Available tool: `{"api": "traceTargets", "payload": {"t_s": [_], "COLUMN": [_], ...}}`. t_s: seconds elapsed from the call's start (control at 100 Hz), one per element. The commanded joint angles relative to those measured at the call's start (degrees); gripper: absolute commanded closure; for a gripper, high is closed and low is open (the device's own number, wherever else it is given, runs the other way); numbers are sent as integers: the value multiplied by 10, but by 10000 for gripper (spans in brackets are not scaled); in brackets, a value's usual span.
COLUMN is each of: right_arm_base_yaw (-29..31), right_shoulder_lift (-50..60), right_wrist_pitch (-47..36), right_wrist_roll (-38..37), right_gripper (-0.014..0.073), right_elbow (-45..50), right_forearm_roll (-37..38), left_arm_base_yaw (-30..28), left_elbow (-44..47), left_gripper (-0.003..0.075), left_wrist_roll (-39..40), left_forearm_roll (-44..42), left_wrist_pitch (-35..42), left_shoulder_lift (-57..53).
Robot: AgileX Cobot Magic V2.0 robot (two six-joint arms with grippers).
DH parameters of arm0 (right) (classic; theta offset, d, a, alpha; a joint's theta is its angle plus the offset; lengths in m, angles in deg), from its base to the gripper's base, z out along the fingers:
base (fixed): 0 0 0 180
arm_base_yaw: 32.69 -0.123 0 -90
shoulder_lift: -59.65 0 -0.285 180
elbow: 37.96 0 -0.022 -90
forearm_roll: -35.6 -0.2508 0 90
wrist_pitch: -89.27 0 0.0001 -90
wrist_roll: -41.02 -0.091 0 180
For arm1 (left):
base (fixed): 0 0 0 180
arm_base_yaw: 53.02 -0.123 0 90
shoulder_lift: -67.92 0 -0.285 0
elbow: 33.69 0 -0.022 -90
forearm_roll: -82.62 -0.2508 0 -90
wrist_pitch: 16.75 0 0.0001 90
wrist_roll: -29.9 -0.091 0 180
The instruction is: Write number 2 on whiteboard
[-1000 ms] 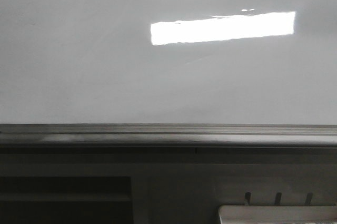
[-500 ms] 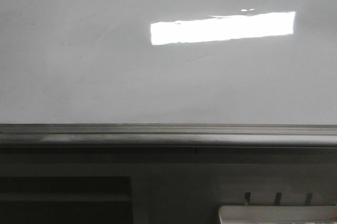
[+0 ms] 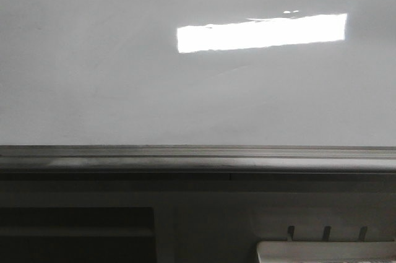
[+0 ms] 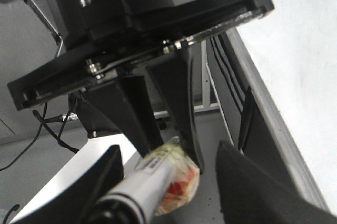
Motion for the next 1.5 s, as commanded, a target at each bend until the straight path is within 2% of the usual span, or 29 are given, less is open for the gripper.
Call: {"api": "traceTargets", "payload": {"t_s": [0.0, 0.21, 0.33, 0.38, 0.45, 0.6, 0.66, 0.76, 0.85, 0.92, 1.03, 1.14, 1.49], "right_arm_base_yaw": [1, 1, 1, 1, 1, 1, 6, 24, 49, 63, 72, 72, 72], "right_shoulder_lift": [-2, -17, -17, -17, -17, -14, -14, -14, -14, -16, -29, -50, -116], "right_wrist_pitch": [-19, -11, -11, -12, -18, -68, -96, -134, -178, -221, -275, -298, -305], "right_wrist_roll": [4, 4, 4, 7, 21, 26, 26, 26, 26, 26, 29, 29, 29], "right_gripper": [293, 491, 667, 671, 671, 671, 671, 671, 671, 671, 671, 671, 672], "right_elbow": [-19, -19, -19, -19, -19, -19, -19, -19, -19, -19, -19, -25, -55], "right_forearm_roll": [-30, -45, -45, -44, -43, -8, 5, 11, 12, 20, 42, 69, 89], "left_arm_base_yaw": [4, 4, 4, 4, 4, 2, -3, -19, -38, -51, -61, -61, -61], "left_elbow": [-18, -18, -18, -18, -18, -18, -18, -18, -15, -1, 33, 67, 97], "left_gripper": [741, 741, 739, 718, 624, 301, 260, 286, 349, 426, 566, 739, 741], "left_wrist_roll": [4, 4, 6, 11, 23, 70, 88, 163, 287, 392, 476, 489, 490], "left_forearm_roll": [24, 24, 23, 25, 25, 14, -2, -72, -185, -264, -335, -335, -304], "left_wrist_pitch": [26, 26, 37, 47, 67, 113, 127, 137, 133, 132, 132, 132, 134], "left_shoulder_lift": [-3, -3, -3, -4, -7, -43, -69, -137, -210, -268, -355, -415, -446]}}
